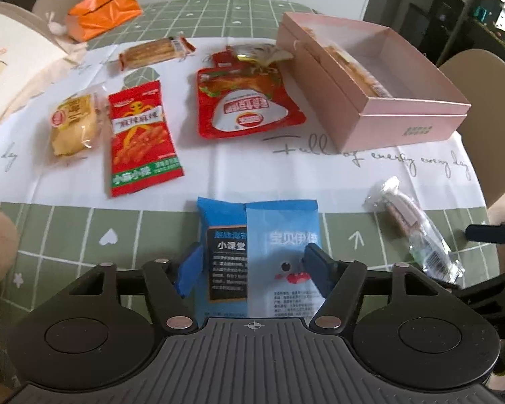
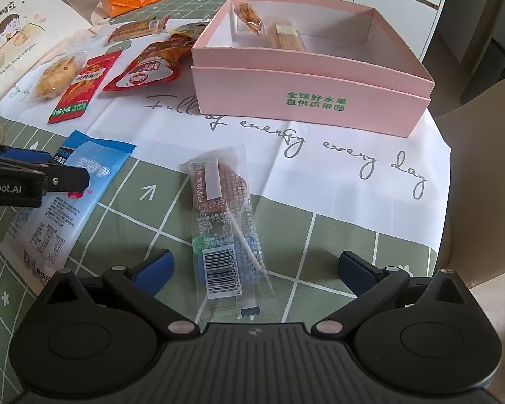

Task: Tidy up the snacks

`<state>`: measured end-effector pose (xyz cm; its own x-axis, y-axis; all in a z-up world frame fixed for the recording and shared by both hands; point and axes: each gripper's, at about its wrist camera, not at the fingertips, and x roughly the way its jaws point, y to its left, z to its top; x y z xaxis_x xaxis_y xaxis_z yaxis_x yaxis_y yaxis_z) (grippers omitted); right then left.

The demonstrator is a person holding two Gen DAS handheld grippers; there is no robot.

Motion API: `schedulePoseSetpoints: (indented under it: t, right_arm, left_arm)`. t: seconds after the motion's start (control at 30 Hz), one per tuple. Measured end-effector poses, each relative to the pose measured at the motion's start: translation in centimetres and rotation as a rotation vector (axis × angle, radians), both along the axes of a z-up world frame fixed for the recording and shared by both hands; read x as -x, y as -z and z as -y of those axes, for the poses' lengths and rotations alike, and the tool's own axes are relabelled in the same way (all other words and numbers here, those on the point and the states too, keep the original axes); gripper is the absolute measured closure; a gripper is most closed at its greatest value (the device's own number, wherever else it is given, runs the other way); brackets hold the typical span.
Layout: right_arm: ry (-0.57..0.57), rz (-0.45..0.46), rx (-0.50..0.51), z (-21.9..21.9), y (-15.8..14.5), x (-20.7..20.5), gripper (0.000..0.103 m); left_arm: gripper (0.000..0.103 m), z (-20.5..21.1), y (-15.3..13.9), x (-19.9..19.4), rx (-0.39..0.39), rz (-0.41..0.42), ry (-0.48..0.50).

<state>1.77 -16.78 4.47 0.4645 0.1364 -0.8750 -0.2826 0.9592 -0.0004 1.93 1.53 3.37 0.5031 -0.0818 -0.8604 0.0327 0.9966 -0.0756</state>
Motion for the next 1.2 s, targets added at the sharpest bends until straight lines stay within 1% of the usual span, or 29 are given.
schedulePoseSetpoints:
  t: [0.03, 0.1, 0.17, 0.3, 0.4, 0.43, 0.47, 0.5, 0.53, 0.57, 0.6, 0.63, 0.67, 0.77, 0.83, 0.93, 0.97, 1.0, 1.13, 1.2]
  right_arm:
    - [0.000, 0.002, -0.001, 0.0, 0.0, 0.0, 0.000]
    - [0.000, 0.003, -0.001, 0.1, 0.0, 0.0, 0.000]
    - [0.001, 0.003, -0.001, 0.1, 0.0, 0.0, 0.000]
    - [0.002, 0.006, -0.003, 0.1, 0.0, 0.0, 0.000]
    - [0.011, 0.009, -0.006, 0.1, 0.0, 0.3, 0.000]
    - [0.009, 0.011, -0.006, 0.1, 0.0, 0.4, 0.000]
    - [0.004, 0.015, -0.007, 0.2, 0.0, 0.5, 0.000]
    - [-0.006, 0.020, -0.008, 0.2, 0.1, 0.6, 0.000]
    - [-0.012, 0.024, -0.009, 0.2, 0.1, 0.6, 0.000]
    - [-0.019, 0.029, -0.010, 0.3, 0.1, 0.7, 0.000]
    - [-0.024, 0.033, -0.011, 0.3, 0.1, 0.8, 0.000]
    - [-0.029, 0.037, -0.012, 0.4, 0.1, 0.9, 0.000]
    - [-0.032, 0.040, -0.013, 0.4, 0.1, 0.9, 0.000]
    - [-0.036, 0.052, -0.016, 0.4, 0.1, 1.0, 0.000]
    - [-0.036, 0.062, -0.019, 0.4, 0.2, 1.1, 0.000]
    - [-0.034, 0.074, -0.023, 0.3, 0.2, 1.2, 0.000]
    - [-0.033, 0.076, -0.023, 0.3, 0.2, 1.4, 0.000]
    - [-0.033, 0.077, -0.023, 0.3, 0.2, 1.4, 0.000]
    - [-0.035, 0.077, -0.022, 0.2, 0.1, 1.4, 0.000]
    - [-0.036, 0.076, -0.021, 0.2, 0.1, 1.4, 0.000]
  left_arm:
    - [0.024, 0.0, 0.2, -0.3, -0.003, -0.010, 0.000]
    - [0.015, 0.3, 0.6, -0.9, -0.008, -0.031, 0.016]
    - [0.012, 0.7, 0.8, -1.3, -0.019, -0.039, 0.045]
    - [0.007, 1.9, 1.2, -2.0, -0.099, -0.047, 0.125]
    - [0.006, 2.1, 1.3, -2.0, -0.098, -0.044, 0.130]
    - [0.006, 2.0, 1.4, -1.7, -0.099, -0.029, 0.130]
    - [0.009, 2.0, 1.4, -1.3, -0.099, -0.012, 0.125]
    - [0.014, 1.9, 1.2, -0.9, -0.096, 0.008, 0.106]
    - [0.014, 1.6, 1.1, -0.6, -0.073, 0.009, 0.082]
    - [0.015, 1.1, 0.8, -0.3, -0.026, 0.013, 0.051]
    - [0.015, 0.6, 0.3, 0.4, 0.036, 0.047, 0.014]
    - [0.015, 0.3, -0.4, 1.1, 0.068, 0.084, -0.007]
    - [0.015, 0.1, -1.2, 1.9, 0.083, 0.128, -0.023]
    - [0.014, -0.1, -3.3, 3.9, 0.103, 0.269, -0.051]
    - [0.014, -0.1, -4.5, 5.1, 0.111, 0.345, -0.055]
    - [0.016, 0.1, -5.4, 6.2, 0.082, 0.421, -0.053]
    - [0.016, 0.2, -5.4, 6.5, 0.069, 0.432, -0.056]
    - [0.016, 0.2, -5.1, 6.6, 0.060, 0.427, -0.057]
    - [0.017, 0.1, -3.5, 6.5, 0.074, 0.360, -0.075]
    - [0.017, 0.1, -3.0, 7.0, 0.073, 0.354, -0.073]
